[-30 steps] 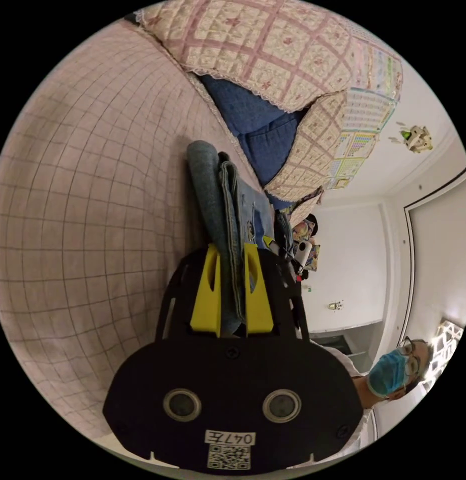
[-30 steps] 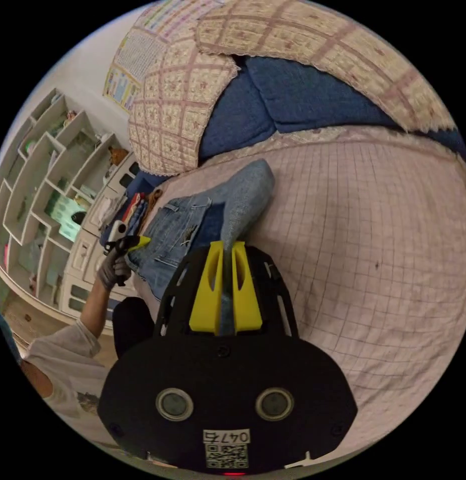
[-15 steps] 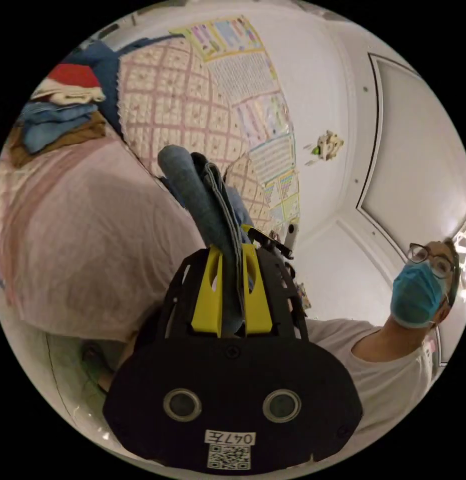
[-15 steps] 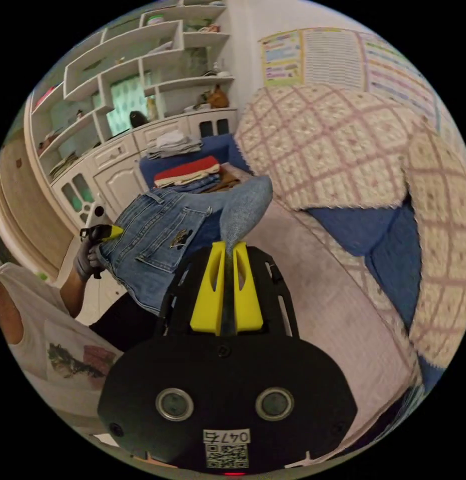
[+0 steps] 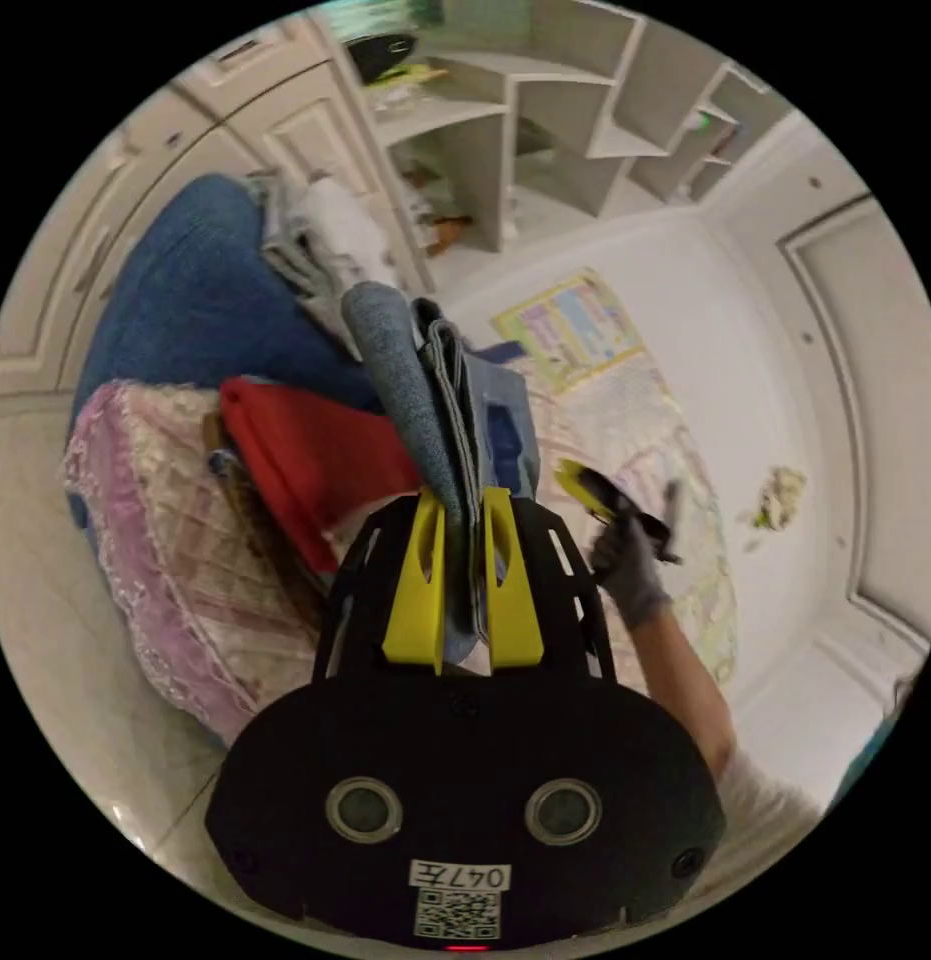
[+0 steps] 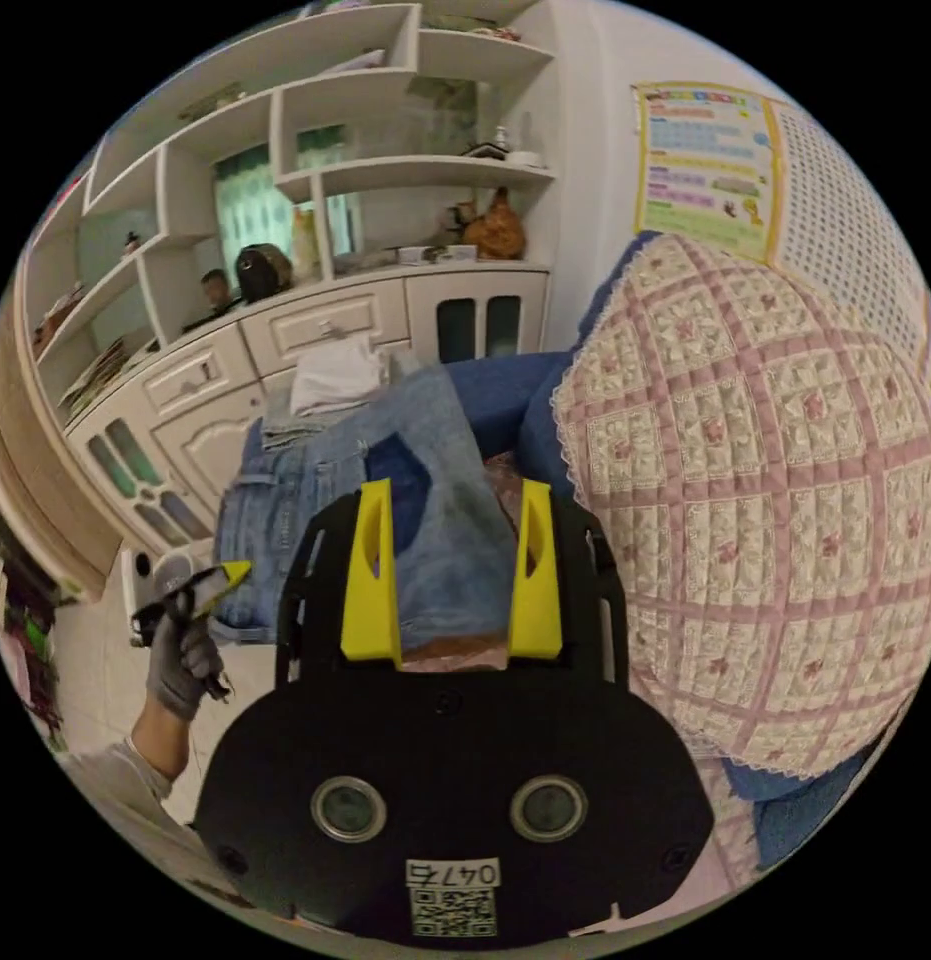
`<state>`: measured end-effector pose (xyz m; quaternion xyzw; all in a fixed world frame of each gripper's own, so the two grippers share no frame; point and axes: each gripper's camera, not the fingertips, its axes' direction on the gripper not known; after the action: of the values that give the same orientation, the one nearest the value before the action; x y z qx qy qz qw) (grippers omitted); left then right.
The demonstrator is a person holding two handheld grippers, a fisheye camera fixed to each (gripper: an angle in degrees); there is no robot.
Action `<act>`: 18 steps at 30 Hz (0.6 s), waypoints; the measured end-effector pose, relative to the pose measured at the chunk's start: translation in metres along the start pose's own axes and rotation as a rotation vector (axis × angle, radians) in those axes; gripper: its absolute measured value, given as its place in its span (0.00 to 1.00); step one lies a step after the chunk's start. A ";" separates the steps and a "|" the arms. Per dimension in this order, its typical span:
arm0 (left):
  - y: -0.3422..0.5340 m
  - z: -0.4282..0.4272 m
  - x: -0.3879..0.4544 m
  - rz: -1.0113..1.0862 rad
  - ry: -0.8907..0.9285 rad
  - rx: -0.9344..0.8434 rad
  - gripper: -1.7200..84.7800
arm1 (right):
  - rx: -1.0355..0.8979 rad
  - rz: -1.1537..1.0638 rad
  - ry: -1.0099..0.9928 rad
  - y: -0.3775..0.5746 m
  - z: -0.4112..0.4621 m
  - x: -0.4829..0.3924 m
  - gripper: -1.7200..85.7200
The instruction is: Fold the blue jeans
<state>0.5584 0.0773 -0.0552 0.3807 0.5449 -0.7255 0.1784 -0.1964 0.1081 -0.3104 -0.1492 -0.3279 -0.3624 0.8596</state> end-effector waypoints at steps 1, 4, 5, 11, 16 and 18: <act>-0.006 0.005 -0.006 -0.041 -0.035 -0.028 0.09 | 0.050 0.036 -0.043 0.012 -0.008 0.000 0.16; -0.017 -0.009 -0.016 -0.124 0.055 0.029 0.09 | 0.078 0.022 -0.147 0.062 -0.041 0.000 0.14; -0.018 -0.019 -0.006 -0.106 0.059 0.035 0.10 | 0.082 -0.021 -0.109 0.088 -0.062 -0.001 0.14; -0.014 -0.076 0.072 0.025 -0.003 0.057 0.14 | 0.193 -0.066 0.171 0.238 -0.222 0.008 0.09; 0.043 -0.119 0.200 0.445 -0.276 0.039 0.11 | 0.151 0.041 0.267 0.385 -0.362 0.023 0.02; 0.091 -0.110 0.293 0.776 -0.314 -0.013 0.07 | 0.116 0.154 0.262 0.441 -0.412 0.030 0.02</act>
<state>0.4699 0.1937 -0.3469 0.4413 0.3316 -0.6504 0.5218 0.3247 0.1946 -0.6036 -0.0754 -0.2209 -0.2922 0.9275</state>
